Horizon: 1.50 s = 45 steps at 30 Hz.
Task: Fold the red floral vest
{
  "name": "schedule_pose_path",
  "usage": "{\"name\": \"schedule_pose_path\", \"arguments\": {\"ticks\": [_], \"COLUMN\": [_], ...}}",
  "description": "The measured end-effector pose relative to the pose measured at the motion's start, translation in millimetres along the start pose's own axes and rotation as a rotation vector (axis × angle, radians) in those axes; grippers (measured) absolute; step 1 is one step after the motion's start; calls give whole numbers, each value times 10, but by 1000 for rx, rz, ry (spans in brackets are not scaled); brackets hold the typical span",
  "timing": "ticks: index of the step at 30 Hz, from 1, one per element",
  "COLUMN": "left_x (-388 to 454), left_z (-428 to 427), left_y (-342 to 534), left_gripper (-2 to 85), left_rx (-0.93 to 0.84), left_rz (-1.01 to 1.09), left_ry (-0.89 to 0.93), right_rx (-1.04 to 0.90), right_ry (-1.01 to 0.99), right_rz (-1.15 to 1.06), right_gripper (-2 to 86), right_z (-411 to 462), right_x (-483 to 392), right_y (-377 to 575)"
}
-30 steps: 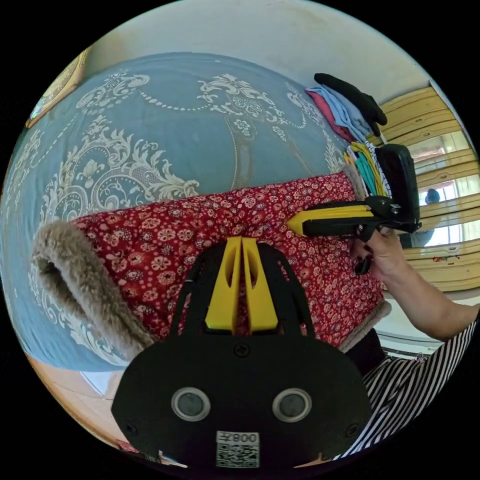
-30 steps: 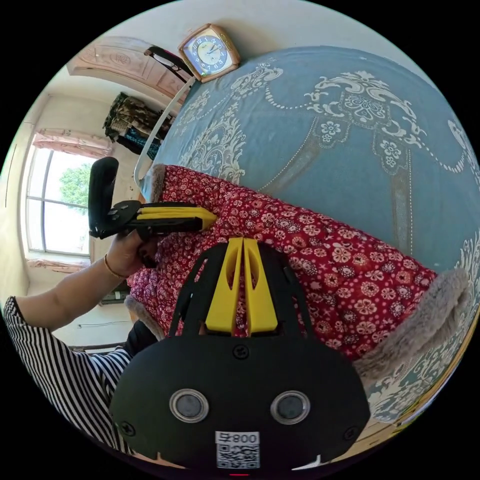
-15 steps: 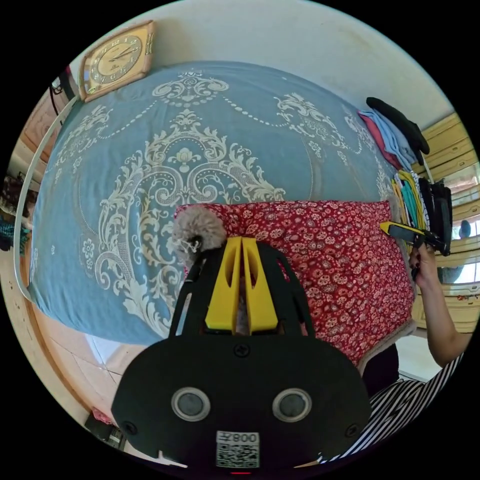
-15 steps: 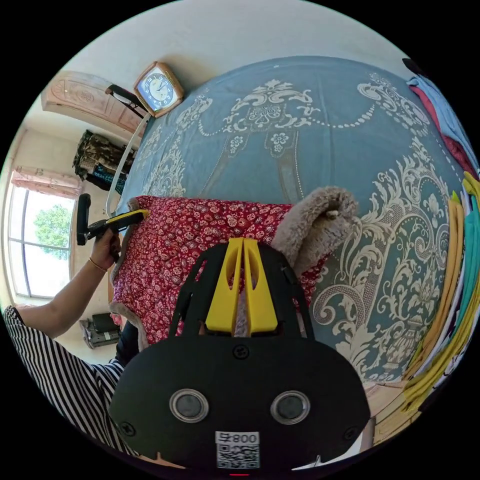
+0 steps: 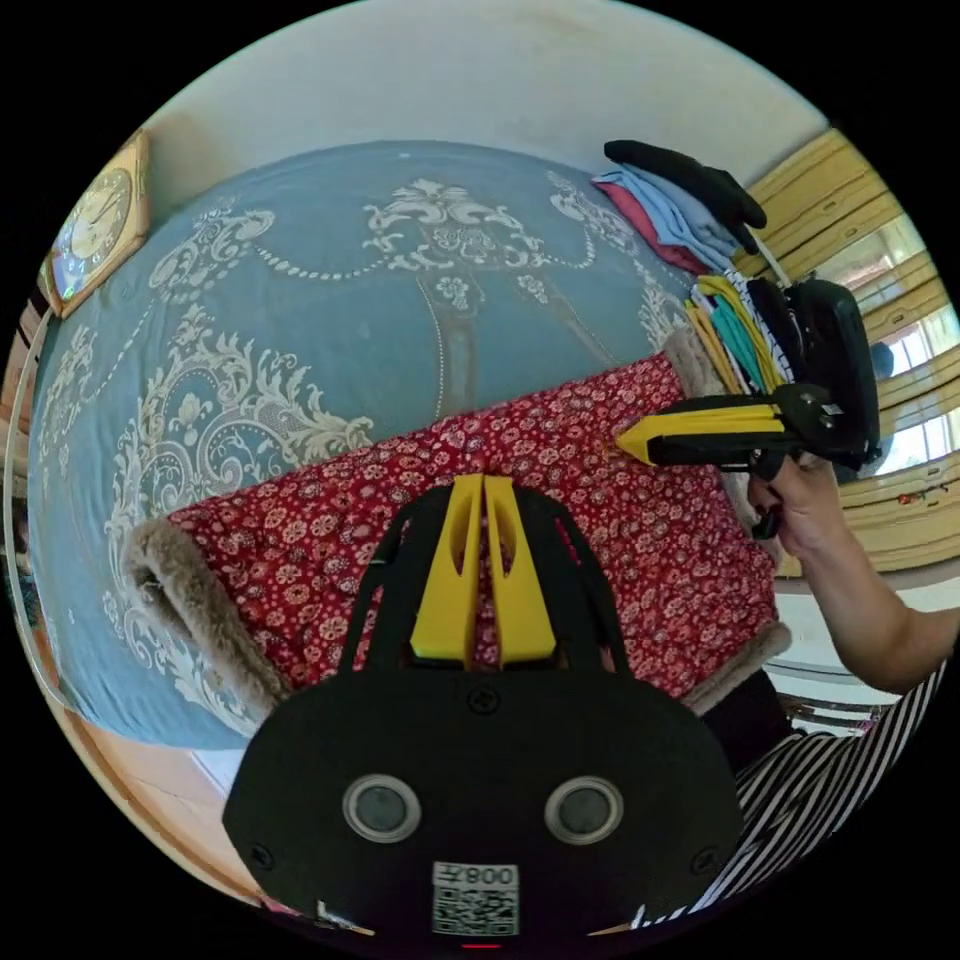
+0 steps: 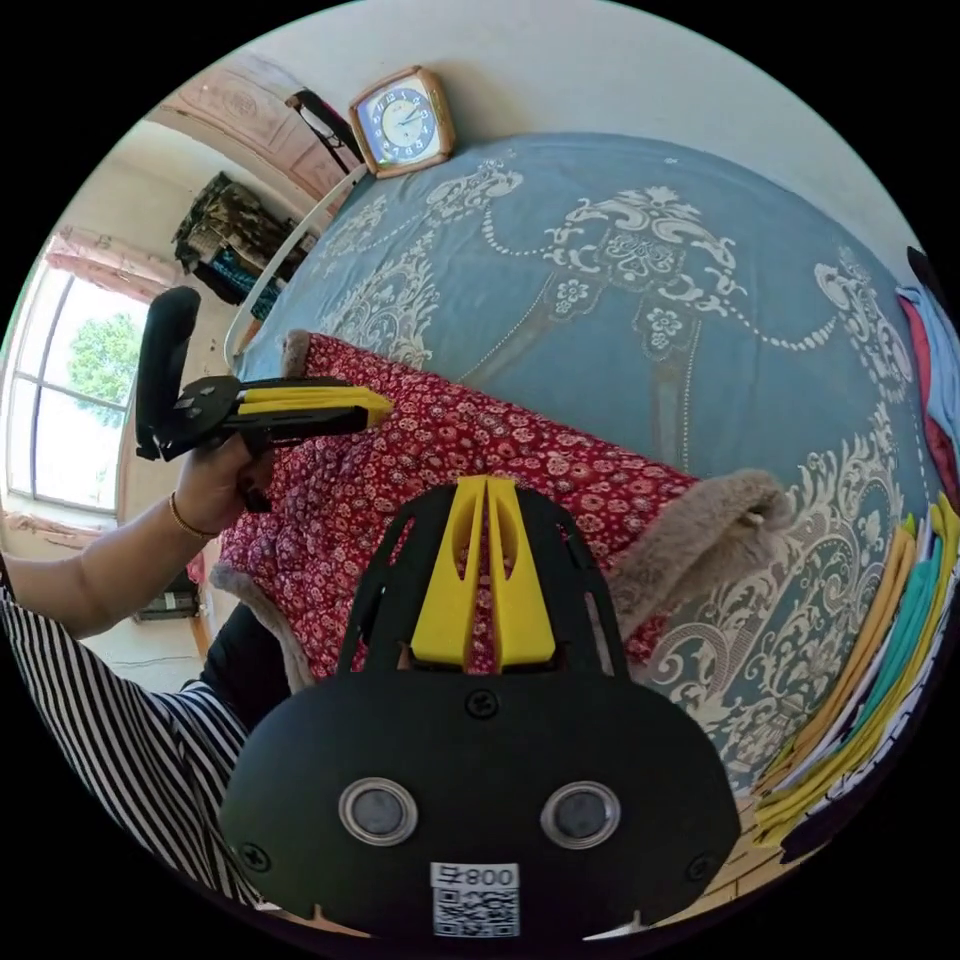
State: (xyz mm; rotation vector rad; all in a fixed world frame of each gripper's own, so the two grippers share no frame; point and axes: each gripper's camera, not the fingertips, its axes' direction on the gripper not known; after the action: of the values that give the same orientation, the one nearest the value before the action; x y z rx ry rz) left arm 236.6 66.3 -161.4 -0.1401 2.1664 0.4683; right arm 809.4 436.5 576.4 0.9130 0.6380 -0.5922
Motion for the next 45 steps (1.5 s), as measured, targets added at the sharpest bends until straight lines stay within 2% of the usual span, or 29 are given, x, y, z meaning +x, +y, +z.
{"name": "schedule_pose_path", "arguments": {"ticks": [3, 6, 7, 10, 13, 15, 18, 20, 22, 26, 30, 32, 33, 35, 38, 41, 45], "left_x": [78, 190, 192, -26, -253, -435, -845, -1179, -1414, -1712, -2123, -2468, -2548, -2842, -3079, -3209, -3245], "left_z": [-320, -131, 76, -150, -720, -952, -893, -911, -1097, -1816, -2070, -1960, -1903, -1637, -1415, -1358, -1416], "left_y": [2, -71, -60, -17, 309, 625, 1149, 1420, 1509, 1951, 2452, 2732, 2787, 2976, 3152, 3274, 3304], "left_gripper": [1, 1, 1, 1, 2, 2, 3, 5, 9, 37, 122, 160, 168, 184, 193, 201, 202], "left_rx": [104, 4, -85, -63, 46, 55, -44, 58, 98, 285, 301, 274, 261, 233, 294, 371, 378], "left_rz": [59, 138, 170, 119, 102, 63, -68, -178, -291, -303, -413, -540, -567, -673, -750, -775, -726], "left_ry": [54, 63, 34, 123, 128, 77, 29, 203, 311, 281, 234, 310, 335, 535, 755, 887, 905], "right_rx": [83, 26, -28, 24, 111, 135, -37, 28, 6, 80, 51, -80, -91, -80, -49, 14, -31], "right_ry": [79, 122, 92, 26, 49, 48, 62, -23, -65, 8, 55, 56, 63, 102, 128, 113, 15], "right_rz": [51, 138, 156, 183, 121, 79, 54, 114, 157, 81, 15, 11, 18, 12, -46, -112, -171], "right_gripper": [1, 2, 2, 2, 2, 1, 2, 2, 1, 1, 2, 2, 2, 2, 1, 1, 1], "right_z": [-225, -48, 120, -6, -295, -338, 107, 238, 141, -142, -15, 324, 374, 330, 166, 71, 335], "right_x": [93, 300, 379, 388, 150, 1, -87, 12, 53, -242, -504, -556, -566, -646, -819, -1025, -1198], "right_y": [114, 190, 202, 222, 385, 555, 752, 822, 747, 776, 799, 744, 732, 664, 561, 429, 215]}}
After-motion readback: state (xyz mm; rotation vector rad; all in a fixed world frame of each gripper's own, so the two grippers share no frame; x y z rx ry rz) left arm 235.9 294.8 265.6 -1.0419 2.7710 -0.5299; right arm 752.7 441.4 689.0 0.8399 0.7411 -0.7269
